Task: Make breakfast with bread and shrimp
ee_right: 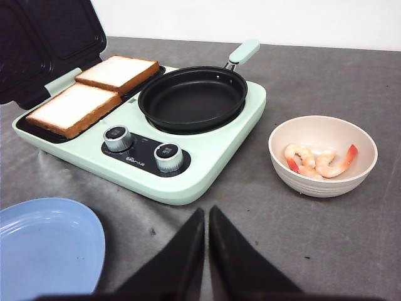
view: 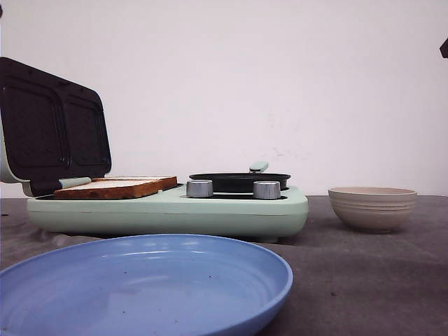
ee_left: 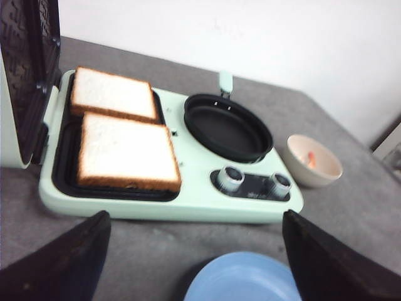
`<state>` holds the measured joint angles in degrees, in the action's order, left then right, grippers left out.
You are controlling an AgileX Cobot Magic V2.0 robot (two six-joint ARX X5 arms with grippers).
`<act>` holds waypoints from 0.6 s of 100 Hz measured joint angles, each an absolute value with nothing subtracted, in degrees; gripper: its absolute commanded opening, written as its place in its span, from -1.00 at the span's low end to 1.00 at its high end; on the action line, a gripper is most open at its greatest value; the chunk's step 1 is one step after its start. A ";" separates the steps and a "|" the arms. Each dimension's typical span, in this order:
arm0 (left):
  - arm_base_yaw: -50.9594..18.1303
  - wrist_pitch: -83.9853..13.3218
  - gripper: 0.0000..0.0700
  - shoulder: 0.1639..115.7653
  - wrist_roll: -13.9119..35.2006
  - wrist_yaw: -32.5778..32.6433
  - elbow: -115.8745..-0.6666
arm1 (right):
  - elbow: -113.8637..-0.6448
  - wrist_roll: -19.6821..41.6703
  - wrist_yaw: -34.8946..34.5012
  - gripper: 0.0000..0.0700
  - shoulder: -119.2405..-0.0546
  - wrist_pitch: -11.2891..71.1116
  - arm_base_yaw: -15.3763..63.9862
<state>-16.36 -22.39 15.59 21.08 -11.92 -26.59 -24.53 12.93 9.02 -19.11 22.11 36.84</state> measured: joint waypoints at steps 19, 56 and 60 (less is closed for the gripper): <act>-15.92 -21.71 0.39 17.91 25.45 -11.94 -30.09 | -24.53 12.91 8.99 -0.99 -19.11 22.81 36.84; -8.82 -22.02 0.39 30.65 27.64 -14.00 -40.84 | -24.53 12.93 8.95 -0.99 -19.11 23.29 36.84; -7.75 -22.00 0.39 32.21 27.75 -15.20 -42.09 | -24.53 12.93 8.95 -0.99 -19.11 23.29 36.84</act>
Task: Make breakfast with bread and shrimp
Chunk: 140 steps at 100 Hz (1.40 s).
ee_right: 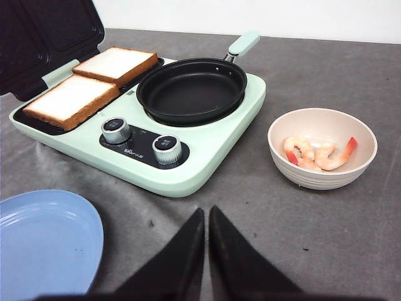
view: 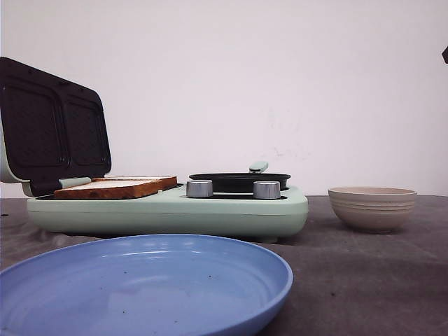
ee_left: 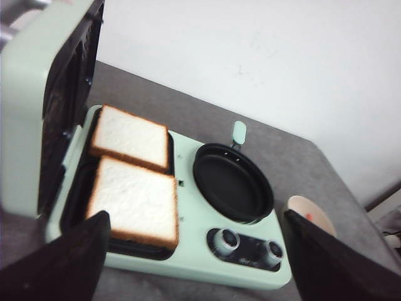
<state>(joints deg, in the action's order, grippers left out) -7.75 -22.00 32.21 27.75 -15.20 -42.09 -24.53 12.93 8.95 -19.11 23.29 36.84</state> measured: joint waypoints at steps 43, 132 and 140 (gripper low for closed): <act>12.12 -18.28 0.39 46.50 33.47 -31.90 -50.96 | -24.53 12.93 8.88 -0.99 -19.11 23.29 36.84; 22.26 5.63 0.36 72.47 47.75 -42.46 -51.51 | -24.53 12.91 8.84 -0.99 -19.11 23.29 36.84; 22.26 5.56 0.36 74.87 47.31 -43.31 -53.06 | -24.53 12.91 8.84 -0.99 -19.11 23.29 36.84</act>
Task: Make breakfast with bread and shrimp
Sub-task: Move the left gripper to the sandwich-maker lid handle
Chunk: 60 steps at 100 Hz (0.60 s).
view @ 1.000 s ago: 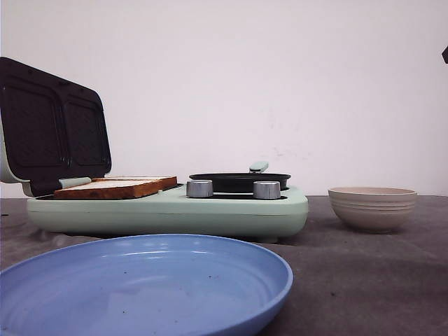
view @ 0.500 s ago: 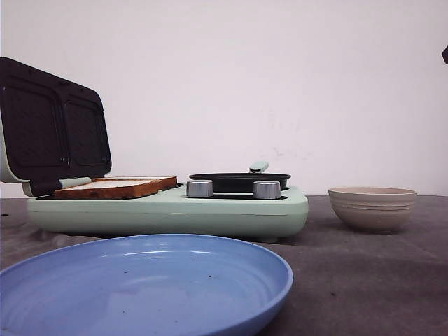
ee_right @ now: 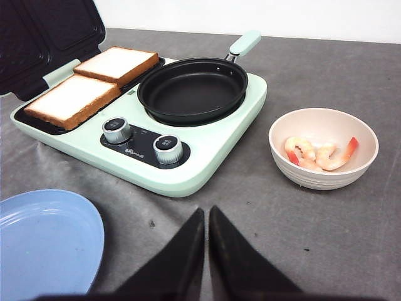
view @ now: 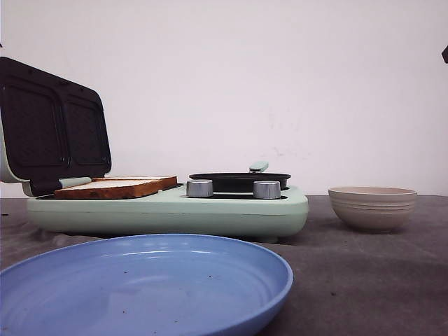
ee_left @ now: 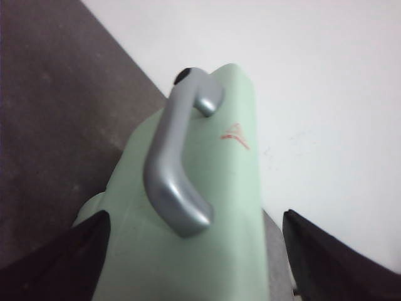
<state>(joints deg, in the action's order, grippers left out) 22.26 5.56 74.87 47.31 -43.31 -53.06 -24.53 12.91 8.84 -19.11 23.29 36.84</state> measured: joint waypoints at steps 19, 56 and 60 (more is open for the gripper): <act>22.26 5.23 0.36 80.55 45.80 -45.10 -59.51 | -24.53 12.91 8.84 -0.99 -19.11 23.29 36.84; 21.91 -10.52 0.36 91.05 36.05 -46.87 -75.00 | -24.53 12.91 8.97 -0.99 -19.11 23.29 36.84; 21.74 -12.05 0.36 91.74 34.37 -46.87 -76.25 | -24.53 12.91 8.97 -0.99 -19.11 23.29 36.84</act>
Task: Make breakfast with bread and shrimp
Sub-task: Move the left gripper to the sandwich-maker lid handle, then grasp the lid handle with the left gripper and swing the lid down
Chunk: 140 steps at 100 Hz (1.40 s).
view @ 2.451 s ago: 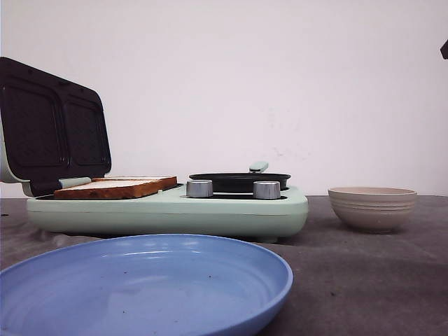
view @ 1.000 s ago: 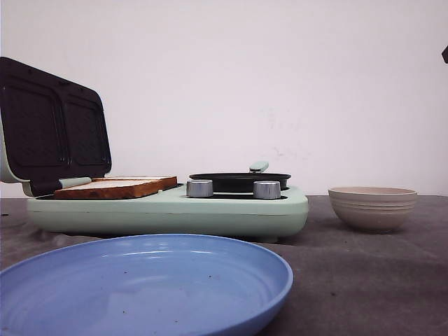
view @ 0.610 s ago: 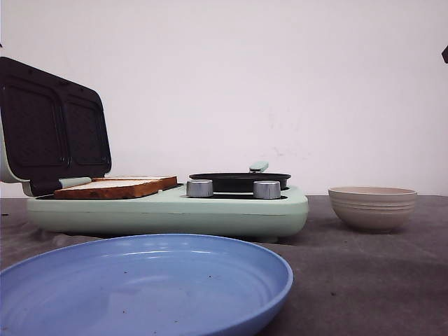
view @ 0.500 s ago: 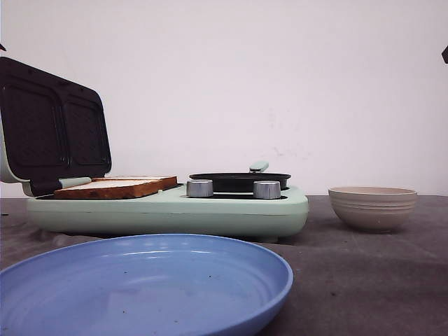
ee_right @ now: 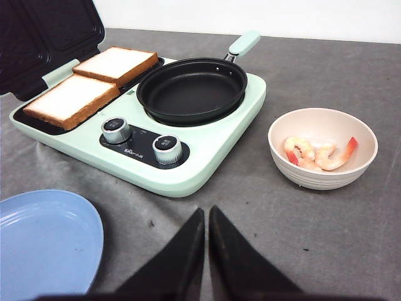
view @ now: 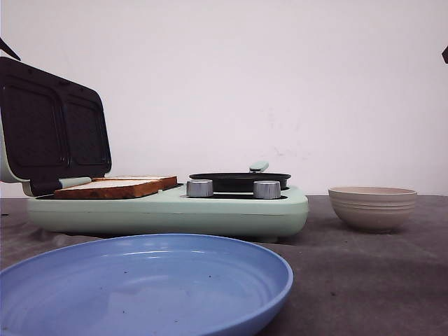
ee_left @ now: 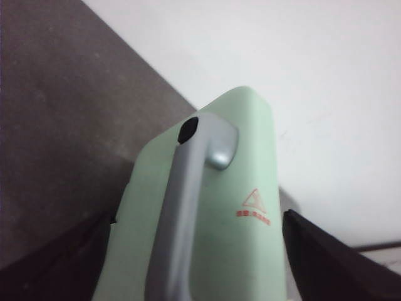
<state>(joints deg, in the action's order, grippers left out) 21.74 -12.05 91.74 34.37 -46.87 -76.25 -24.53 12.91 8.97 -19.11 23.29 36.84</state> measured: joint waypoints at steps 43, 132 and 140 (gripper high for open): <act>18.22 -14.22 0.32 96.33 27.46 -47.24 -79.33 | -24.53 12.88 8.99 -0.99 -19.11 23.29 36.84; 17.61 -14.68 -0.97 97.01 26.44 -49.39 -79.66 | -24.53 12.91 8.99 -0.99 -19.11 23.29 36.84; 17.04 -14.55 -0.97 97.01 26.48 -49.60 -79.66 | -24.53 12.88 8.99 -0.99 -19.11 23.29 36.84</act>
<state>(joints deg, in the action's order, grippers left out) 17.04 -14.55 97.01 26.48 -49.60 -79.66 -24.53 12.88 8.99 -19.11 23.29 36.84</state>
